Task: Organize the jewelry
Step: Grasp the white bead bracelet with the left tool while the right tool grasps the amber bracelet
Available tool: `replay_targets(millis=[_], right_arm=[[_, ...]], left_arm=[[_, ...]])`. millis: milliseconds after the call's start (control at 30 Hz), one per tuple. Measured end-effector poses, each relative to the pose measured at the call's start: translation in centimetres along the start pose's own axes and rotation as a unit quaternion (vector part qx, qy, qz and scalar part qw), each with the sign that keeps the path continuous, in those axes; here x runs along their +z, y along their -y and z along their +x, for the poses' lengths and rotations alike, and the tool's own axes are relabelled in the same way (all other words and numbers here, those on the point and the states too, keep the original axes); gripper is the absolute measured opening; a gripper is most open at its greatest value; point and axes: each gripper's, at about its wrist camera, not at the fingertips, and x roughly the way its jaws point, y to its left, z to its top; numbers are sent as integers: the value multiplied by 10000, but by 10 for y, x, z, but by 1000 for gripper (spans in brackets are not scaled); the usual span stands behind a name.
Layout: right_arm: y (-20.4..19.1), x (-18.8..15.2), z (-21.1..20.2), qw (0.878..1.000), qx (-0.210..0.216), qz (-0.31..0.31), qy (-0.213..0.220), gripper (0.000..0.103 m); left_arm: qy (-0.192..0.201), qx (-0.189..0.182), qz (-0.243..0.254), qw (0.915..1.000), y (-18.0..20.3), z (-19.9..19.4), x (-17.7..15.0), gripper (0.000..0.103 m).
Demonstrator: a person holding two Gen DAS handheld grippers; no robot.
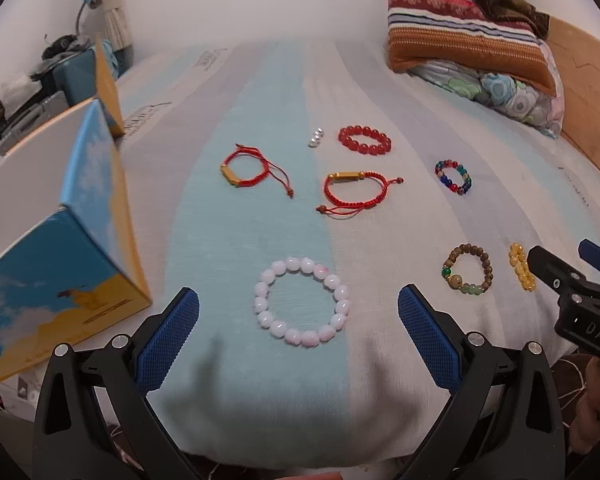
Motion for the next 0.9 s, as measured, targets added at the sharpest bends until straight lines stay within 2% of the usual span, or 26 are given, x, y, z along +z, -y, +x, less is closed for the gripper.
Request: replay_targets(millis=[133,333,533,600,633,900], right_arm=[[12,2,16,9998,-36,-69,-160,96],[32,1,45,9981,45,-12,-618,94],[28,-4,67,9949,208,-70,-980,79],[29,-5,74,9934,243,-51,-1118,67],[30,-6,77,9929,265,-15,-1162,65],[32,-7,76,9930,235,37,-1157,45]], left_arm=[[-102,2,-18,9999,3,19,5,97],[-349,15,-24,9994,6,49,7,97],[-448,-34,116,9989,9,68,7,97],[-490,-12,128,9987,9,75,7,97],[-513,-36,111,9986,7,78,7,97],[-444,-105,151,9988,7,79,1,94]])
